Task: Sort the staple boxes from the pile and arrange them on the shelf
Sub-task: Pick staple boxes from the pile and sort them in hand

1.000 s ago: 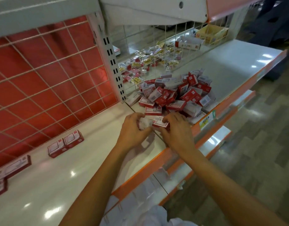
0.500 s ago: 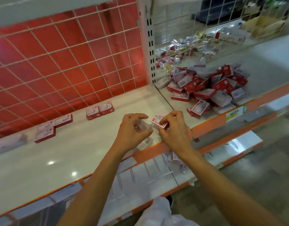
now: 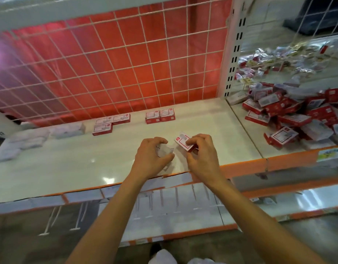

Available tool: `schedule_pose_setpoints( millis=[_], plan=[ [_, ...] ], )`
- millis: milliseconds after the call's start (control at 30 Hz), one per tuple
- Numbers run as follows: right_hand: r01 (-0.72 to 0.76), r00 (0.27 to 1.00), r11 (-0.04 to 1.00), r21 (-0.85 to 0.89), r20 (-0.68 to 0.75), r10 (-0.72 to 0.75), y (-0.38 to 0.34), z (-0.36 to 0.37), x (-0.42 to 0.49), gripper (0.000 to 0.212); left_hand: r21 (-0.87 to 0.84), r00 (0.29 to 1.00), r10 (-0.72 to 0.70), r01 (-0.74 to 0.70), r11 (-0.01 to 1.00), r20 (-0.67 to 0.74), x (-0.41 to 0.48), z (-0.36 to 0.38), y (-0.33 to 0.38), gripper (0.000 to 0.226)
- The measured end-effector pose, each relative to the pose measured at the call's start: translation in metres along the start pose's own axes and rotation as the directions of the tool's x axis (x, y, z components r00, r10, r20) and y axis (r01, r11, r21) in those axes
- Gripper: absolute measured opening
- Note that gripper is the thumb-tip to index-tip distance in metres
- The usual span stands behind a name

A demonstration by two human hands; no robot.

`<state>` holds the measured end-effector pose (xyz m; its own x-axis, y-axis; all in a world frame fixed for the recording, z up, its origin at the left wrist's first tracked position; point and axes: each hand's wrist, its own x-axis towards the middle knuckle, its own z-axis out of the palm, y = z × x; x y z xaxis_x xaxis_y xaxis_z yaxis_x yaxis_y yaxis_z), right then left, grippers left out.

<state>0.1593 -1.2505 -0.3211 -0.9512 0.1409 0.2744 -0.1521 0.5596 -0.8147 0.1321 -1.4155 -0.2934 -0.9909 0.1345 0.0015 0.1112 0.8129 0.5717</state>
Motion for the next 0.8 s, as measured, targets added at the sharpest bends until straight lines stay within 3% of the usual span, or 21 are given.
schedule_pose_setpoints(
  millis=[300,600,800],
  plan=[
    [-0.026,0.997,0.998,0.055,0.075,0.022,-0.042,0.061,0.005,0.031,0.083,0.998,-0.043,0.039,0.996,0.037,-0.009,-0.041,-0.057,0.04],
    [0.0,0.998,0.983,-0.182,0.066,0.012,-0.083,0.139,0.014,0.033,0.176,0.997,-0.081,0.078,0.981,0.014,0.001,-0.095,-0.129,0.043],
    [0.043,0.989,0.97,-0.237,0.146,-0.008,-0.104,0.191,0.014,0.015,0.173,0.999,-0.044,0.04,0.984,0.022,0.011,-0.119,-0.178,0.042]
  ],
)
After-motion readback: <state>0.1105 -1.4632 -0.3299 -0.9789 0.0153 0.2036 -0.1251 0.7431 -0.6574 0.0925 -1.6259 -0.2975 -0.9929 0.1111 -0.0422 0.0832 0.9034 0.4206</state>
